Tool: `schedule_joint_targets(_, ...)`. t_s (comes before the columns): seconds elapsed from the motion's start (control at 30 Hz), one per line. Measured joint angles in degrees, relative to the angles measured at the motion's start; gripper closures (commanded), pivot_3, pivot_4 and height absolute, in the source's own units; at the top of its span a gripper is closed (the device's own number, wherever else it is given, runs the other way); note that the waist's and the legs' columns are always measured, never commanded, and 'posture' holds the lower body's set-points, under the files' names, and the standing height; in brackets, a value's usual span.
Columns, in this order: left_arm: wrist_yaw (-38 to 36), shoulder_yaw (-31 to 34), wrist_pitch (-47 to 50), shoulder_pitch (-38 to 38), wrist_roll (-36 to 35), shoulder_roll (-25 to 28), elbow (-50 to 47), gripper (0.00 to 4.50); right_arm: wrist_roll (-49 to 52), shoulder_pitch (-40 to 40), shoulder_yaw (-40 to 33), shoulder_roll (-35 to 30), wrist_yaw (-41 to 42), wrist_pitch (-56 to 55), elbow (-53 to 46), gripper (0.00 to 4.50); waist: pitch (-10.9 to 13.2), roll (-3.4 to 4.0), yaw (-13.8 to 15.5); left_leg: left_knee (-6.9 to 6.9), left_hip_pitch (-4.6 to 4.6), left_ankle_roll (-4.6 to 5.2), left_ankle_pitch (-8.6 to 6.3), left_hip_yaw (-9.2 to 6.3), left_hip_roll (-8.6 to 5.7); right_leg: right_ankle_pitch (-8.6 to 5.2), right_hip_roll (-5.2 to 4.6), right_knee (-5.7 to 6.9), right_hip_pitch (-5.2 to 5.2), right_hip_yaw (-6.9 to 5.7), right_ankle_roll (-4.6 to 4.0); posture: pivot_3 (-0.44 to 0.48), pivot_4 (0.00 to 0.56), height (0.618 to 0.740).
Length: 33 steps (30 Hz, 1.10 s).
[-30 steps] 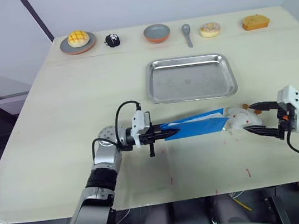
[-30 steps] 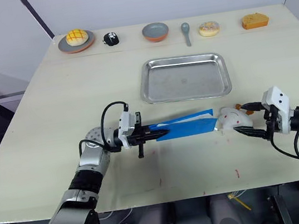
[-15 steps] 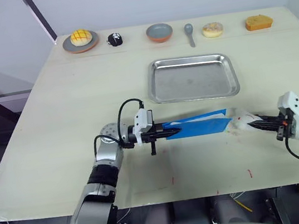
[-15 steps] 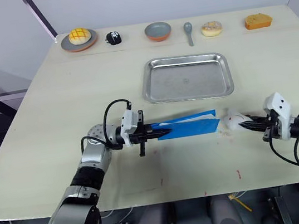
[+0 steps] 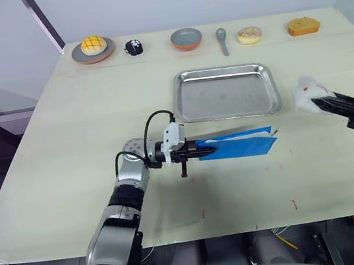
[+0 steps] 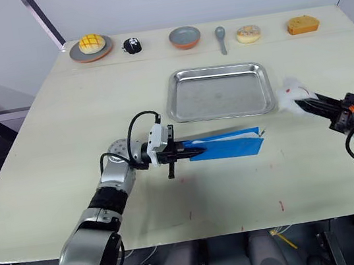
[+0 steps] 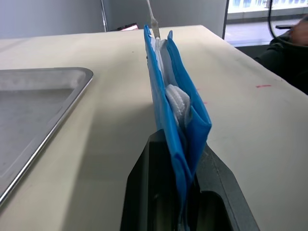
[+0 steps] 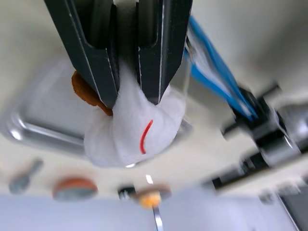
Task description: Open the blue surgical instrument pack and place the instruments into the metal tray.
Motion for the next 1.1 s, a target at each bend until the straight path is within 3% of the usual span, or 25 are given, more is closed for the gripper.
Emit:
schedule_joint_targets(0.17, 0.02, -0.04, -1.42, -2.02, 0.73, -1.25, 2.96, 4.5, 0.42, -6.14, 4.02, 1.17, -3.21, 1.48, -1.54, 4.45, 0.0, 0.01, -0.02, 0.15, -0.31, 0.0, 0.0, -0.11, -0.02, 0.0, 0.0, 0.03, -0.23, -0.11, 0.0, 0.0, 0.15, 0.74)
schedule_joint_targets(0.33, 0.03, -0.04, -2.37, -3.49, 1.41, -2.22, 5.58, 4.5, -6.3, -13.25, 12.98, 2.1, -3.7, -1.28, -1.81, 4.45, 0.0, 0.02, -0.09, 0.31, -0.6, -0.01, 0.01, -0.13, -0.07, 0.01, 0.01, 0.14, -0.49, -0.13, 0.01, 0.0, 0.15, 0.74)
schedule_joint_targets(0.5, 0.08, 0.04, -3.39, -4.29, 1.81, -3.14, 7.19, 4.5, -14.37, -19.92, 23.17, 5.89, -2.09, -6.41, -0.79, 4.45, 0.0, 0.02, 0.08, 0.33, -0.67, -0.02, 0.02, -0.19, -0.11, 0.01, 0.0, 0.11, -0.5, -0.2, 0.01, 0.0, 0.15, 0.74)
schedule_joint_targets(0.67, 0.11, 0.32, -3.69, -4.61, 2.11, -3.49, 7.89, 4.5, -18.41, -23.28, 28.05, 11.93, -1.6, -10.07, -0.07, 4.45, -0.01, 0.03, 0.02, 0.36, -0.67, -0.05, 0.04, -0.24, -0.12, 0.01, 0.0, 0.13, -0.5, -0.22, 0.02, 0.0, 0.15, 0.74)
schedule_joint_targets(0.87, 0.58, 0.51, -3.96, -4.68, 2.14, -3.73, 8.26, 4.5, -19.01, -23.66, 29.65, 17.15, -1.42, -13.02, -0.5, 4.45, -0.01, 0.03, 0.07, 0.36, -0.69, -0.26, 0.16, -0.29, -0.14, 0.01, -0.01, 0.13, -0.49, -0.27, 0.02, 0.0, 0.15, 0.74)
schedule_joint_targets(1.0, 0.77, 0.41, -4.62, -5.54, 2.91, -3.91, 9.16, 4.5, -22.2, -16.08, 31.27, 10.46, 6.91, -20.45, -4.69, 4.45, -0.01, 0.02, 0.32, 0.36, -0.7, -0.15, 0.09, -0.39, -0.2, 0.01, -0.02, 0.06, -0.42, -0.33, 0.02, 0.0, 0.15, 0.74)
schedule_joint_targets(1.1, 0.72, 0.57, -4.68, -5.91, 3.16, -3.66, 9.6, 4.5, -23.3, -13.6, 31.95, 9.45, 9.04, -22.63, -5.03, 4.45, -0.02, 0.03, -0.09, 0.36, -0.66, -0.04, 0.04, -0.38, -0.19, 0.01, 0.0, 0.14, -0.44, -0.3, 0.02, 0.0, 0.15, 0.74)
